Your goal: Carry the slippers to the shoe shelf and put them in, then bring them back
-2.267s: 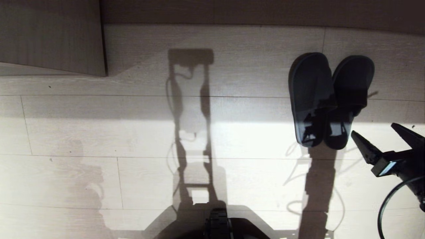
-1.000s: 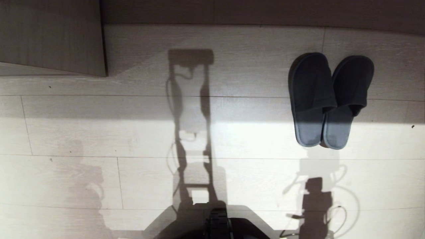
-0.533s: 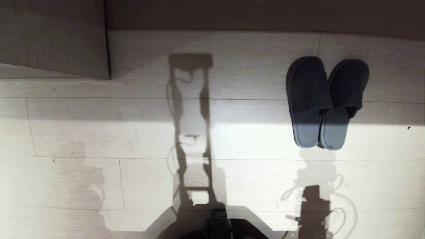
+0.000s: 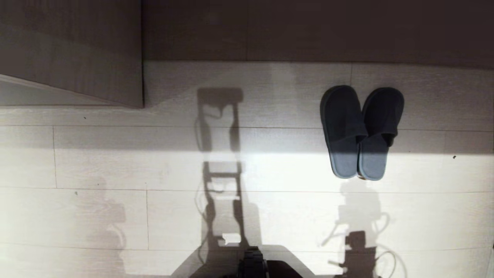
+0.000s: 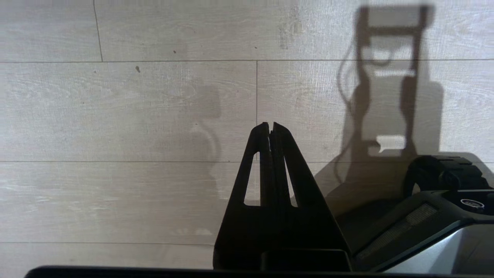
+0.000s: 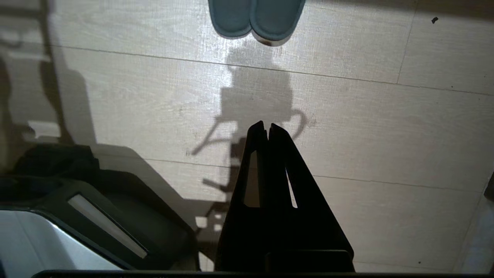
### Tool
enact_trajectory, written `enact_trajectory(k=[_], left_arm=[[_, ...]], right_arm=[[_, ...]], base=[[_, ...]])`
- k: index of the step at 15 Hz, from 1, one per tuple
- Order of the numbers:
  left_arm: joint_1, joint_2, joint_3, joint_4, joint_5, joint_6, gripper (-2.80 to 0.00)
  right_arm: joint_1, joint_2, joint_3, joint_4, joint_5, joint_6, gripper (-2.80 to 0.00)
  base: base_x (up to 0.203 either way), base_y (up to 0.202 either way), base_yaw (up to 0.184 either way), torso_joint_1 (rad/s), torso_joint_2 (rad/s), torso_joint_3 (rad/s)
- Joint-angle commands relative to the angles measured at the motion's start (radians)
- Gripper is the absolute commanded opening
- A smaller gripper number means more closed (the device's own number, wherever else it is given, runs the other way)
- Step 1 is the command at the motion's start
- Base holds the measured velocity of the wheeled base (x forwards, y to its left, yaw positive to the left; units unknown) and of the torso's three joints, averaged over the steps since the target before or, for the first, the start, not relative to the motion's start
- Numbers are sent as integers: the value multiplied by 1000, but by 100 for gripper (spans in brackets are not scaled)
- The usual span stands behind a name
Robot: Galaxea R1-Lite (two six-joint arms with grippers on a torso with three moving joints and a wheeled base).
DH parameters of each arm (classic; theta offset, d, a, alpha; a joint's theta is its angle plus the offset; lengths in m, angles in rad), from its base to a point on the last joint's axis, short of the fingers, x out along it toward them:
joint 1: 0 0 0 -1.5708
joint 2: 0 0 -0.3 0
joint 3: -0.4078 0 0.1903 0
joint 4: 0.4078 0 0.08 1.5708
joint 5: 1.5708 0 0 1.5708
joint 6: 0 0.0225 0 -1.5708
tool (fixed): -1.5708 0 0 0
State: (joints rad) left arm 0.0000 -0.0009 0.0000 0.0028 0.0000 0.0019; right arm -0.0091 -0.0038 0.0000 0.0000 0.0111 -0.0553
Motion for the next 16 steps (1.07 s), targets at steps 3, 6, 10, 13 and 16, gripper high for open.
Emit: enact_trajectory(k=[3, 6, 10, 13, 16], left_arm=[[0, 1, 0, 0, 0, 0, -280], [0, -1, 0, 0, 0, 0, -280], [0, 1, 0, 0, 0, 0, -280], [0, -1, 0, 0, 0, 0, -280], [0, 0, 0, 0, 0, 0, -280]], right_arm=[[0, 4, 2, 0, -6, 40, -280], [0, 4, 2, 0, -6, 40, -280], [0, 4, 2, 1, -6, 40, -280], [0, 4, 2, 2, -6, 41, -280], [0, 4, 2, 1, -6, 41, -280]], base=[[0, 0, 0, 1, 4, 201], [0, 0, 0, 0, 3, 200], [0, 0, 0, 2, 2, 200], [0, 0, 0, 5, 3, 202], [0, 0, 0, 1, 2, 204]])
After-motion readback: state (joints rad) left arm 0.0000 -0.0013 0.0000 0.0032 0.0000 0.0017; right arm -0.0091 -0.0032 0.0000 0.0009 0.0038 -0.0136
